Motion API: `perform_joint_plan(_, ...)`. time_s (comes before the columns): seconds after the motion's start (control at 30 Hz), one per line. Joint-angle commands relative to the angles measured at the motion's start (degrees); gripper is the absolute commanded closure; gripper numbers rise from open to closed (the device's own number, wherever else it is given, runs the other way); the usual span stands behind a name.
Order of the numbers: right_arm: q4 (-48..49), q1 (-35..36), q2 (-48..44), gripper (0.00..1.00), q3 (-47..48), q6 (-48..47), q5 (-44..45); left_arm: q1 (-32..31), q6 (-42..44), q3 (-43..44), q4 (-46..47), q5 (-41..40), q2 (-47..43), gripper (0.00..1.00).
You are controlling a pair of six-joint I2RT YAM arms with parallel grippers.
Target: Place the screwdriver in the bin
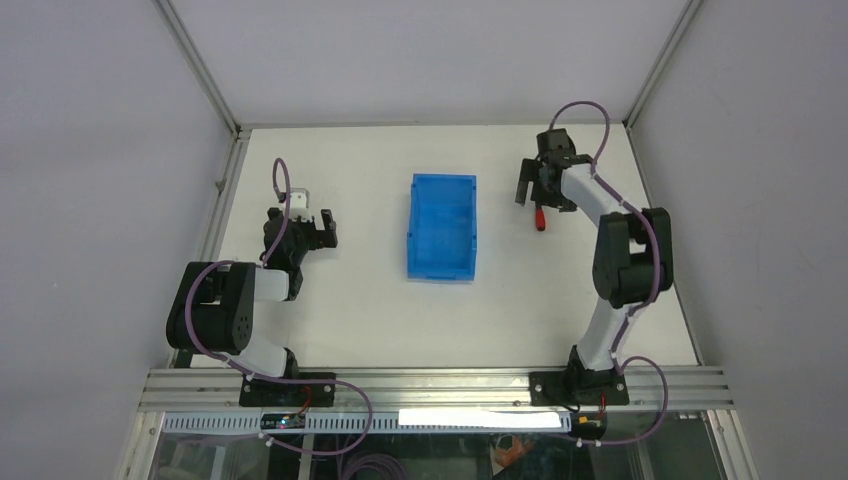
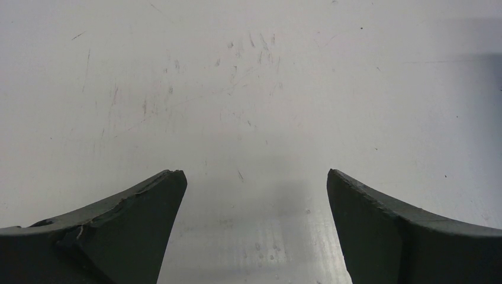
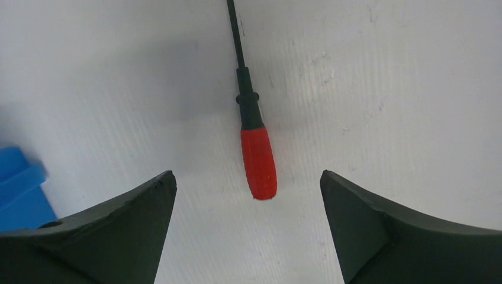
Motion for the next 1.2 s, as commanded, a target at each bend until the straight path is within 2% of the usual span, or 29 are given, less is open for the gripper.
perform_joint_plan(0.0,-4.2,-0.9,7.8,0.08,7.1,-2.6,-2.2,-0.4,-1.0,0.1,1.6,0.3,-1.6,0.01)
perform_joint_plan(0.13,-5.6,-1.6,12.9,0.17,9.8,-2.5,-3.3,-0.4,-1.0,0.1,1.5,0.3,-1.6,0.01)
perform_joint_plan(0.2,-5.7,-1.9,14.2,0.29,10.0,-2.0,-4.4,-0.4,-1.0,0.1,1.5,0.3,-1.6,0.01)
perform_joint_plan(0.33,-6.0,-2.1,14.5,0.78,9.5,-1.4,-5.7,-0.4,-1.0,0.1,1.5,0.3,-1.6,0.01)
perform_joint_plan(0.4,-6.7,-2.1,13.7,0.97,9.8,-1.5,-5.5,-0.4,-1.0,0.1,1.5,0.3,-1.6,0.01)
perform_joint_plan(0.43,-7.0,-2.1,12.9,1.00,10.0,-1.5,-5.4,-0.4,-1.0,0.1,1.6,0.3,-1.6,0.01)
perform_joint_plan(0.7,-15.1,-1.8,3.5,1.00,13.8,-1.5,0.5,-0.4,-1.0,0.0,1.6,0.3,-1.6,0.01)
perform_joint_plan(0.9,-19.9,0.0,-4.4,1.00,16.1,0.6,1.7,-0.4,-1.0,0.0,1.6,0.3,-1.6,0.01)
perform_joint_plan(1.17,-23.4,12.5,-10.4,1.00,23.0,1.7,5.2,-0.4,-1.0,0.0,1.6,0.3,-1.6,0.01)
